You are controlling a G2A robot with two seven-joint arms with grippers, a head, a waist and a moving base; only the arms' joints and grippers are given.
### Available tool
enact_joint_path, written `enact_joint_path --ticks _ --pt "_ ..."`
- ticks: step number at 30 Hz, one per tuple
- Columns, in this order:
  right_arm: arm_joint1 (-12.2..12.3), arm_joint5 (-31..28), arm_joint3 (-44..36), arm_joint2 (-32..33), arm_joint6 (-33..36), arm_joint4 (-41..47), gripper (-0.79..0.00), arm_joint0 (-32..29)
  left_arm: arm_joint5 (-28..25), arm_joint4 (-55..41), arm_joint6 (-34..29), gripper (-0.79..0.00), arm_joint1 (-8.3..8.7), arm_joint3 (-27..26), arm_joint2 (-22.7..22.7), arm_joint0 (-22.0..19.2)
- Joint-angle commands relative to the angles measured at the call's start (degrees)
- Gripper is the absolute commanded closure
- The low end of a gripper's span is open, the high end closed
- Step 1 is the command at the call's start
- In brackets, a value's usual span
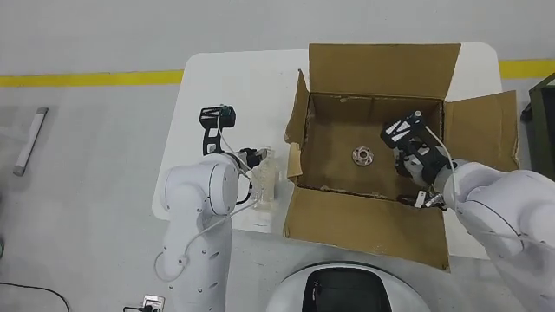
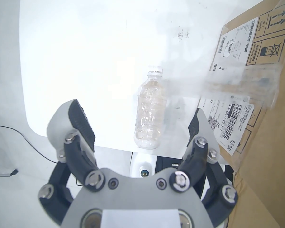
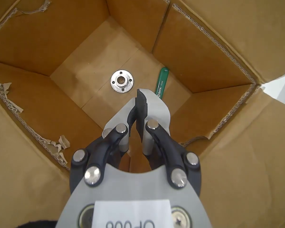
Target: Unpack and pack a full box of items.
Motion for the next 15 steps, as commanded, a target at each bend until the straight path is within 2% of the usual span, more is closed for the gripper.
enact_joint_path --ticks 1,9,10,12,15 --pt "0.01 -0.06 -0.08 0.09 -0.02 0.02 0.000 -0.06 0.00 0.00 0.00 -0.785 0.00 0.00 0.00 0.00" --pt "0.01 -0.06 -0.08 0.09 -0.02 0.02 0.000 -0.06 0.00 0.00 0.00 -0.785 0.00 0.00 0.00 0.00" --pt "0.03 -1.41 0.07 -0.59 -0.73 -0.19 0.000 -0.26 0.00 0.00 0.00 -0.785 0.00 0.00 0.00 0.00" --pt "0.12 -4.36 2.90 -2.33 -2.01 -3.26 0.000 -0.06 0.00 0.00 0.00 -0.785 0.00 0.00 0.00 0.00" --pt "-0.40 -3.59 7.81 -5.37 -3.53 -1.52 0.000 2.11 0.00 0.00 0.00 -0.785 0.00 0.00 0.00 0.00"
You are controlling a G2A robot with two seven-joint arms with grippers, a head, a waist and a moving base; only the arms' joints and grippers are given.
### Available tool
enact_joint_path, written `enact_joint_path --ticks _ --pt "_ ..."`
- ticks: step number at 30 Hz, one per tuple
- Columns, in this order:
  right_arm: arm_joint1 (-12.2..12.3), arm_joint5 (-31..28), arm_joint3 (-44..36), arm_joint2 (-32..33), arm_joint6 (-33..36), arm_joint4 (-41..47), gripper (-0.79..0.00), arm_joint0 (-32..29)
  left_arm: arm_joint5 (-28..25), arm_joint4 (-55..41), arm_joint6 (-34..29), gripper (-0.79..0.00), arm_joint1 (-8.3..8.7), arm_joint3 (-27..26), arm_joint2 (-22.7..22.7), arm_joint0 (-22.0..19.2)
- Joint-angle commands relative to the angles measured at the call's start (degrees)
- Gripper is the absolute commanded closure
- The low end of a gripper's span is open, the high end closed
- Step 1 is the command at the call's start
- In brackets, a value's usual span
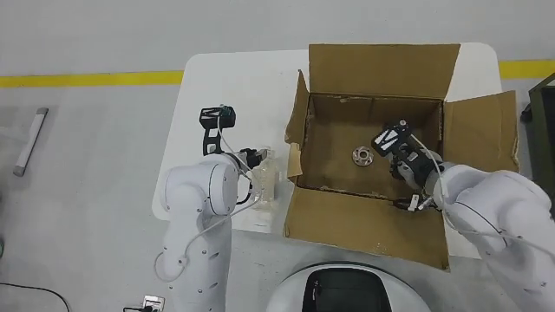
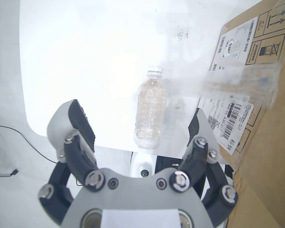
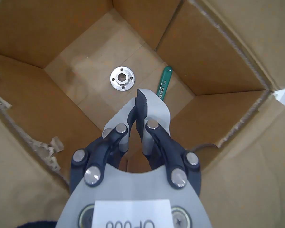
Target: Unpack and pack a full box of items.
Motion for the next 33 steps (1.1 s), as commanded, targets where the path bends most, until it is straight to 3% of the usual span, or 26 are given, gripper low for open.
enact_joint_path --ticks 1,2,3,5,7,10,11,27,28,32,33 --pt "-0.32 0.12 3.61 -2.23 -0.24 1.06 0.000 2.17 0.00 0.00 0.00 -0.785 0.00 0.00 0.00 0.00" --pt "-0.50 0.34 5.11 -3.52 0.09 0.11 -0.006 3.43 0.00 0.00 0.00 -0.785 0.00 0.00 0.00 0.00" --pt "-0.76 1.30 6.49 -4.73 -0.53 -0.20 -0.114 4.63 0.00 0.00 0.00 -0.785 0.00 0.00 0.00 0.00" --pt "-1.28 2.50 9.42 -7.23 -0.09 -0.52 -0.086 6.92 0.00 0.00 0.00 -0.785 0.00 0.00 0.00 0.00" --pt "-1.84 4.58 10.82 -9.24 0.50 -0.80 -0.126 9.38 0.00 0.00 0.00 -0.785 0.00 0.00 0.00 0.00" --pt "-2.57 6.33 11.67 -11.95 2.51 -0.62 -0.299 11.94 0.00 0.00 0.00 -0.785 0.00 0.00 0.00 0.00" --pt "-2.76 6.50 12.08 -12.70 2.97 -0.85 -0.323 12.71 0.00 0.00 0.00 -0.785 0.00 0.00 0.00 0.00" --pt "-4.90 8.62 20.80 -17.63 3.97 -2.56 -0.385 17.60 0.00 0.00 0.00 -0.785 0.00 0.00 0.00 0.00" --pt "-5.00 8.68 21.25 -17.73 3.94 -2.39 -0.449 17.66 0.00 0.00 0.00 -0.785 0.00 0.00 0.00 0.00" --pt "-5.33 8.58 22.72 -17.95 3.33 -2.00 -0.440 17.83 0.00 0.00 0.00 -0.785 0.00 0.00 0.00 0.00" --pt "-5.41 8.58 22.99 -17.95 3.20 -1.84 -0.486 17.88 0.00 0.00 0.00 -0.785 0.00 0.00 0.00 0.00"
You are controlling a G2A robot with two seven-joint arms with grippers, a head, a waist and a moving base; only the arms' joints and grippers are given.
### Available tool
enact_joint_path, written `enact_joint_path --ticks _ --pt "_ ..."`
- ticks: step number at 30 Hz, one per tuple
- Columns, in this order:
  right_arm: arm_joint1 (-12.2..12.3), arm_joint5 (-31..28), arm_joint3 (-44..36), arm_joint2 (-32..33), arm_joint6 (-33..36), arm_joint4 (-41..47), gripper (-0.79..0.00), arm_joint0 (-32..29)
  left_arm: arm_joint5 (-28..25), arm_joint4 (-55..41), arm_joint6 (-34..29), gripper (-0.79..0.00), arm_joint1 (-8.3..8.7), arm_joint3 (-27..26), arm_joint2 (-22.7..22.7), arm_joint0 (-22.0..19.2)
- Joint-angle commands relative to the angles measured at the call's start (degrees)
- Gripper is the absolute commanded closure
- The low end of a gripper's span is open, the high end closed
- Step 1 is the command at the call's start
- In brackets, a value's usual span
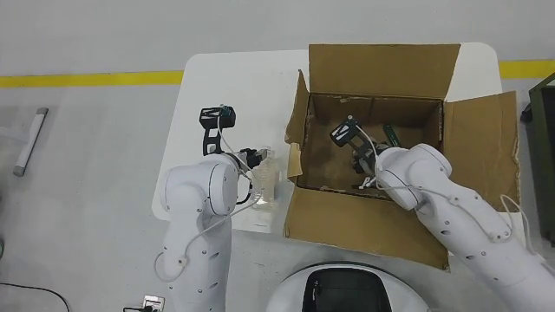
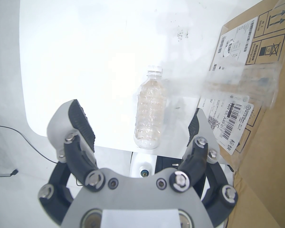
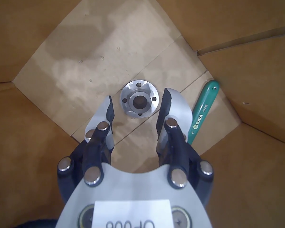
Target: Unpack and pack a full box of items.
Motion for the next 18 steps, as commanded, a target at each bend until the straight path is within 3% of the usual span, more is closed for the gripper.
enact_joint_path --ticks 1,2,6,13,14,18 --pt "-0.14 -0.10 0.46 -0.01 -0.18 0.28 -0.520 0.10 0.00 0.00 0.00 -0.785 0.00 0.00 0.00 0.00" --pt "-0.21 -0.25 0.66 -0.04 -0.13 0.43 -0.570 0.15 0.00 0.00 0.00 -0.785 0.00 0.00 0.00 0.00" --pt "-0.43 -0.61 1.17 0.11 -0.15 0.64 -0.520 0.34 0.00 0.00 0.00 -0.785 0.00 0.00 0.00 0.00" --pt "-0.66 -1.20 0.58 0.80 0.26 1.05 -0.545 0.20 0.00 0.00 0.00 -0.785 0.00 0.00 0.00 0.00" --pt "-0.65 -1.32 0.04 0.95 0.62 0.77 -0.526 0.21 0.00 0.00 0.00 -0.785 0.00 0.00 0.00 0.00" --pt "-0.61 -1.98 -1.79 0.55 2.75 -2.88 -0.302 0.10 0.00 0.00 0.00 -0.785 0.00 0.00 0.00 0.00"
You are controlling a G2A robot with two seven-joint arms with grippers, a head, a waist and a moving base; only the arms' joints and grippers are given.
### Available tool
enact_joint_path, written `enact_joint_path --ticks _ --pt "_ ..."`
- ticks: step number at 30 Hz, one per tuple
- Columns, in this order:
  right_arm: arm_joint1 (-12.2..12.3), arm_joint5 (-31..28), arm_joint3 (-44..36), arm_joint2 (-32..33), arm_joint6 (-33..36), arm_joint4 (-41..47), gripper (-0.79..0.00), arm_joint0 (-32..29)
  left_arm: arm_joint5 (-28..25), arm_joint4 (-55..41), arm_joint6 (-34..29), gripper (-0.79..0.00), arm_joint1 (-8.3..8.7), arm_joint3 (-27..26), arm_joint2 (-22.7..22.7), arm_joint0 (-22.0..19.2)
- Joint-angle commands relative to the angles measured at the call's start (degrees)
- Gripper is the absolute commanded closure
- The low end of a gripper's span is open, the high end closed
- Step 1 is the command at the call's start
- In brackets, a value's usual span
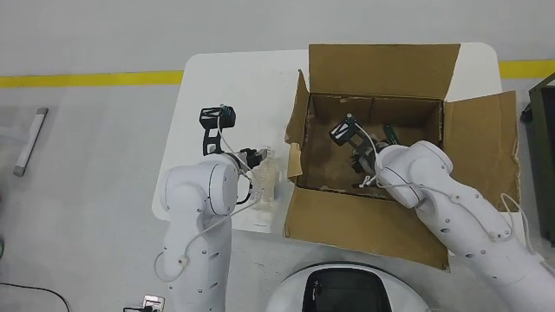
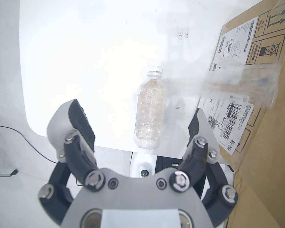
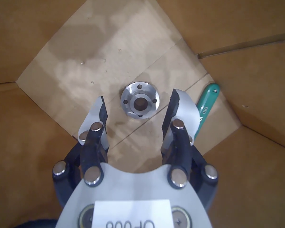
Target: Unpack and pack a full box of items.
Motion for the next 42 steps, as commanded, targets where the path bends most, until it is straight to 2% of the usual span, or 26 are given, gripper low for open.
enact_joint_path --ticks 1,4,12,14,15,16,20,24,42 --pt "-0.06 -0.27 -0.47 -0.32 1.10 -1.01 -0.283 -0.13 0.00 0.00 0.00 -0.785 0.00 0.00 0.00 0.00" --pt "-0.23 -0.33 0.09 -0.52 1.30 -1.43 -0.332 -0.18 0.00 0.00 0.00 -0.785 0.00 0.00 0.00 0.00" --pt "-0.63 -0.52 1.41 -0.22 0.79 -1.50 -0.394 -0.27 0.00 0.00 0.00 -0.785 0.00 0.00 0.00 0.00" --pt "-0.71 -0.54 1.58 -0.03 0.70 -1.54 -0.486 -0.35 0.00 0.00 0.00 -0.785 0.00 0.00 0.00 0.00" --pt "-0.74 -0.47 1.67 0.09 0.62 -1.58 -0.499 -0.40 0.00 0.00 0.00 -0.785 0.00 0.00 0.00 0.00" --pt "-0.78 -0.44 1.75 0.20 0.54 -1.66 -0.496 -0.44 0.00 0.00 0.00 -0.785 0.00 0.00 0.00 0.00" --pt "-0.93 -0.58 2.31 0.42 0.31 -1.80 -0.391 -0.58 0.00 0.00 0.00 -0.785 0.00 0.00 0.00 0.00" --pt "-1.18 -0.55 2.84 0.29 0.05 -1.93 -0.339 -0.58 0.00 0.00 0.00 -0.785 0.00 0.00 0.00 0.00" --pt "-2.04 -0.44 3.59 0.39 -0.30 -2.74 -0.320 -1.21 0.00 0.00 0.00 -0.785 0.00 0.00 0.00 0.00"
